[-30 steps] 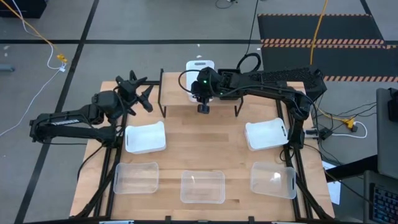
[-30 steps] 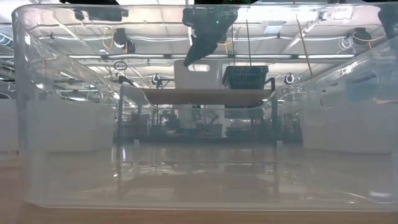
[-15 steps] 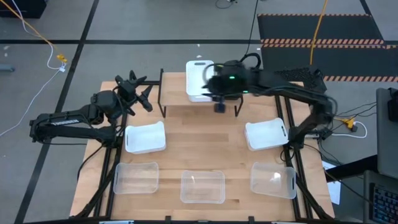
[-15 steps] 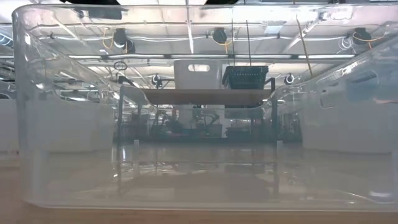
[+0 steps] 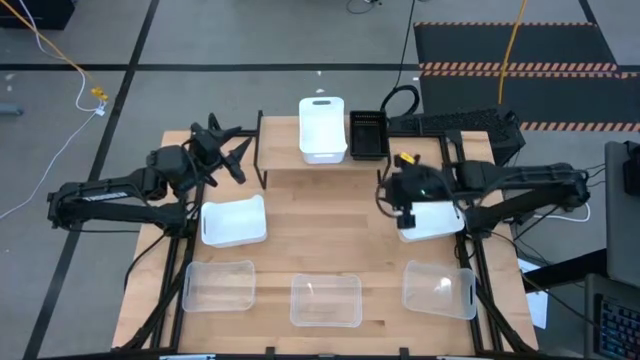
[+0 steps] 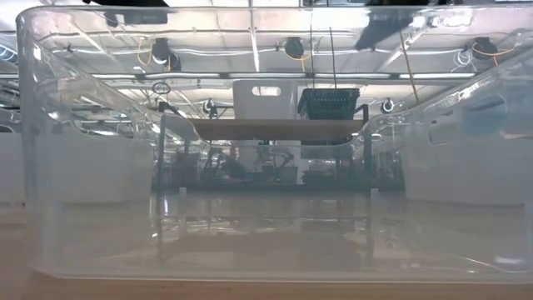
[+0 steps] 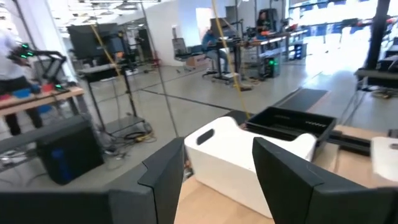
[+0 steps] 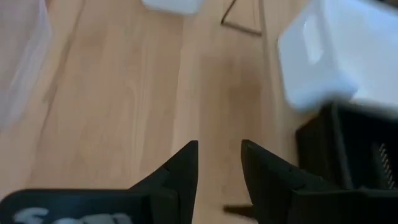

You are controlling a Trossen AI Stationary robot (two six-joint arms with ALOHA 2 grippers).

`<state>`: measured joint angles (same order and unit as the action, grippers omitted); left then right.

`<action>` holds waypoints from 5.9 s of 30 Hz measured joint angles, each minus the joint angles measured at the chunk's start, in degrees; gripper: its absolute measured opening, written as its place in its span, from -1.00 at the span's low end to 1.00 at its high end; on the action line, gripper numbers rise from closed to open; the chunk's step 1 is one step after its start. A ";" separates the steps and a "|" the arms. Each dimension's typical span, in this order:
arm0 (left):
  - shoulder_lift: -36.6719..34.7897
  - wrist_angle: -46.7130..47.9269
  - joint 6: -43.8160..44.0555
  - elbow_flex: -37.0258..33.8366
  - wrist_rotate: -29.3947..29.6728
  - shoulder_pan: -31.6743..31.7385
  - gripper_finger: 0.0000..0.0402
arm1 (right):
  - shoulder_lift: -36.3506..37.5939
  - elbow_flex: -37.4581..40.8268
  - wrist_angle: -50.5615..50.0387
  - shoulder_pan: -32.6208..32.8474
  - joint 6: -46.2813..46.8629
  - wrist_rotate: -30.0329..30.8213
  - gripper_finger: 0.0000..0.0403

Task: Stack baskets on shelf by color
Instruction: Stack the right white bin on top of the white bin on the shelf

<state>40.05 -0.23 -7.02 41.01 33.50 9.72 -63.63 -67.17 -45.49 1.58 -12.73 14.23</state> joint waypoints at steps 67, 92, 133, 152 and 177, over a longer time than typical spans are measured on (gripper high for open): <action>6.62 -3.34 4.93 -0.04 -2.19 -0.11 -0.05 | 4.25 33.69 8.67 10.20 38.85 -16.56 -0.83; 6.62 -3.04 5.61 0.02 -2.21 -0.11 -0.05 | 2.84 34.13 48.78 2.91 22.52 -13.05 -0.29; 6.64 -3.76 3.12 0.02 -2.19 -0.05 -0.05 | -7.94 23.11 -9.46 -5.37 -46.46 4.87 -0.52; 6.64 -3.80 3.78 0.01 -2.19 -0.07 -0.05 | -5.04 15.24 2.66 -0.11 -30.51 -32.08 -0.99; 6.64 -3.85 2.36 0.01 -2.19 -0.11 -0.05 | -6.26 -12.69 15.90 3.08 4.87 -7.62 -1.00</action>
<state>46.70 -4.08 -4.66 41.03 31.31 9.61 -69.89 -79.86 -29.58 4.66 -7.86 6.61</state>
